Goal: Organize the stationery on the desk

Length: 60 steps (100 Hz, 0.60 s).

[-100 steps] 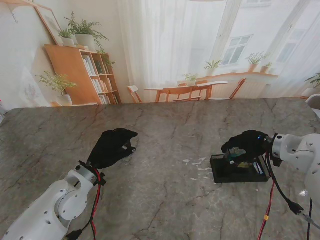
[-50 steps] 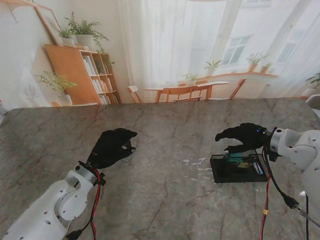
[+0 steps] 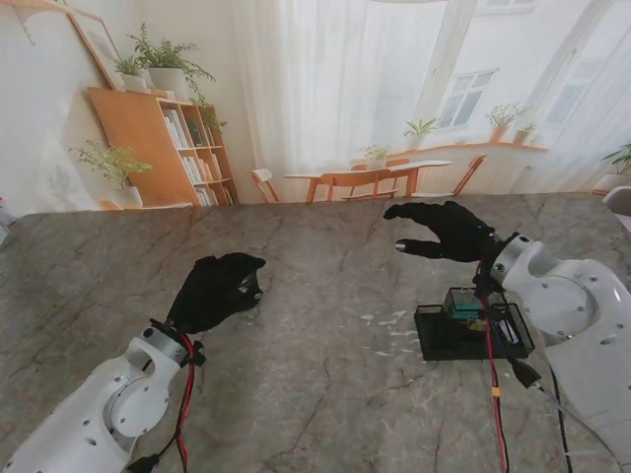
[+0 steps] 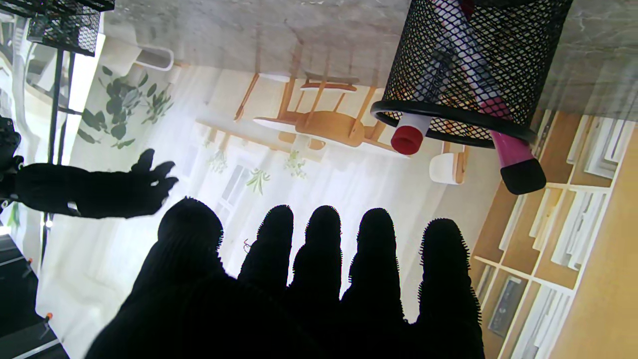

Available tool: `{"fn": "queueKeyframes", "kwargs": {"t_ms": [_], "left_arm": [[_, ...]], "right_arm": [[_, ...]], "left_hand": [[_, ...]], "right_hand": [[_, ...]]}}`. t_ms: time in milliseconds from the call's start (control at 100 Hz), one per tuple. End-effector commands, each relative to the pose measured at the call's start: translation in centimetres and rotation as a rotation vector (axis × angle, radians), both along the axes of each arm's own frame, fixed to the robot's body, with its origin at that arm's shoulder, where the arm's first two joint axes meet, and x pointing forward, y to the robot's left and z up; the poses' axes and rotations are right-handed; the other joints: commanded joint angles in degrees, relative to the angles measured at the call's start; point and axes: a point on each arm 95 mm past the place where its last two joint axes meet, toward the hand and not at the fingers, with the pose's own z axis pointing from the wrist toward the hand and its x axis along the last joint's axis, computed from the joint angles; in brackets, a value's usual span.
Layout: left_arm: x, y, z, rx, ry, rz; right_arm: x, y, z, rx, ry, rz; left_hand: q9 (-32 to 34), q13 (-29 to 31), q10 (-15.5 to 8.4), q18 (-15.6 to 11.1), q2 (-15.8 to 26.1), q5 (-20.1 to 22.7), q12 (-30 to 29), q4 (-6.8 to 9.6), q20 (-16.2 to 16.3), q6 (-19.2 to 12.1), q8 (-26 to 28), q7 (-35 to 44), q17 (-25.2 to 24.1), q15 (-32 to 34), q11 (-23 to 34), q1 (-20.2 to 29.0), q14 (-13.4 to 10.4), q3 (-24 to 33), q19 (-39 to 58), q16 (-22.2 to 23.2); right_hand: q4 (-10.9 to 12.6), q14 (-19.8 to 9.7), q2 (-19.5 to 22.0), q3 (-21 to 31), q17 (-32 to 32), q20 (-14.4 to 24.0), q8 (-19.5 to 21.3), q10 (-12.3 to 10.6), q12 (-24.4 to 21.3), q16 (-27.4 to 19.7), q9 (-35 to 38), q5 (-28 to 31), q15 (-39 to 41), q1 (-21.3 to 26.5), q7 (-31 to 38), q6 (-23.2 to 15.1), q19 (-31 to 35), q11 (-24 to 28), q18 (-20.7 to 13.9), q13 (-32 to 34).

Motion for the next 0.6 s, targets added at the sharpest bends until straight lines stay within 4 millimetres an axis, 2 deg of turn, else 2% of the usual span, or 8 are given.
{"fn": "queueKeyframes", "kwargs": {"t_ms": [0, 180, 330, 460, 590], "left_arm": [[-0.4, -0.1, 0.0, -0.008, -0.007, -0.001], [-0.7, 0.2, 0.2, -0.015, -0.022, 0.013], [-0.9, 0.3, 0.3, -0.019, -0.024, 0.02], [-1.0, 0.4, 0.4, -0.021, -0.028, 0.024], [-1.1, 0.5, 0.4, -0.018, -0.026, 0.027]], "right_arm": [[-0.9, 2.7, -0.2, 0.053, -0.006, 0.044], [-3.2, 7.2, -0.9, 0.181, -0.04, 0.019], [-5.0, 10.7, -2.9, 0.27, -0.034, -0.031], [-5.7, 12.7, -5.4, 0.308, 0.023, -0.08], [-5.7, 14.0, -8.1, 0.342, 0.135, -0.12]], "left_hand": [[0.12, 0.52, -1.12, 0.3, 3.97, 0.95, 0.23, -0.79, -0.46, -0.76, 0.18, 0.34, -0.69, -0.03, -0.22, 1.06, -1.16, -1.06, -0.58, 0.37], [0.1, 0.49, -1.27, 0.97, 3.82, 0.94, 0.17, -0.81, -0.41, -0.92, 0.15, 0.32, -0.84, -0.13, -0.25, 0.86, -1.2, -1.15, -0.57, 0.29], [0.04, 0.47, -1.41, 1.78, 3.79, 0.96, 0.11, -0.79, -0.33, -1.16, 0.12, 0.3, -0.95, -0.25, -0.3, 0.84, -1.21, -1.1, -0.49, 0.18], [-0.05, 0.39, -1.48, 2.42, 3.77, 0.85, 0.03, -0.77, -0.26, -1.17, 0.07, 0.22, -1.09, -0.36, -0.37, 0.84, -1.32, -1.04, -0.41, 0.08], [-0.12, 0.36, -1.51, 2.8, 3.69, 0.81, -0.05, -0.79, -0.21, -1.32, 0.02, 0.18, -1.12, -0.46, -0.43, 0.73, -1.24, -1.09, -0.3, -0.01]], "right_hand": [[2.1, -1.0, -1.32, -0.31, -1.14, -1.05, -0.89, 0.46, -0.67, -0.56, 0.05, 0.61, -1.28, 0.59, 0.29, 0.6, -1.38, -0.92, -0.2, -0.91], [2.08, -1.88, -7.88, 3.0, 2.41, 0.12, -0.8, 0.89, 0.46, 0.53, 3.47, 2.91, 0.08, 4.38, 1.67, 0.1, 1.59, 0.59, -0.01, 2.03], [1.97, -2.32, -12.29, 6.03, 6.67, 2.65, -0.87, 0.49, 1.86, 2.37, 6.26, 4.6, 2.91, 5.43, 2.81, -0.64, 5.69, 1.66, -0.16, 5.82], [1.84, -2.8, -13.43, 7.1, 9.26, 4.4, -0.93, 0.3, 2.73, 3.59, 8.03, 5.46, 4.92, 5.18, 3.34, -1.15, 7.65, 2.28, -0.5, 7.96], [1.76, -2.84, -13.58, 7.47, 9.6, 5.7, -0.94, 0.45, 3.36, 4.55, 8.28, 5.47, 6.22, 5.24, 3.59, -1.06, 8.3, 2.35, -1.19, 8.07]]}}
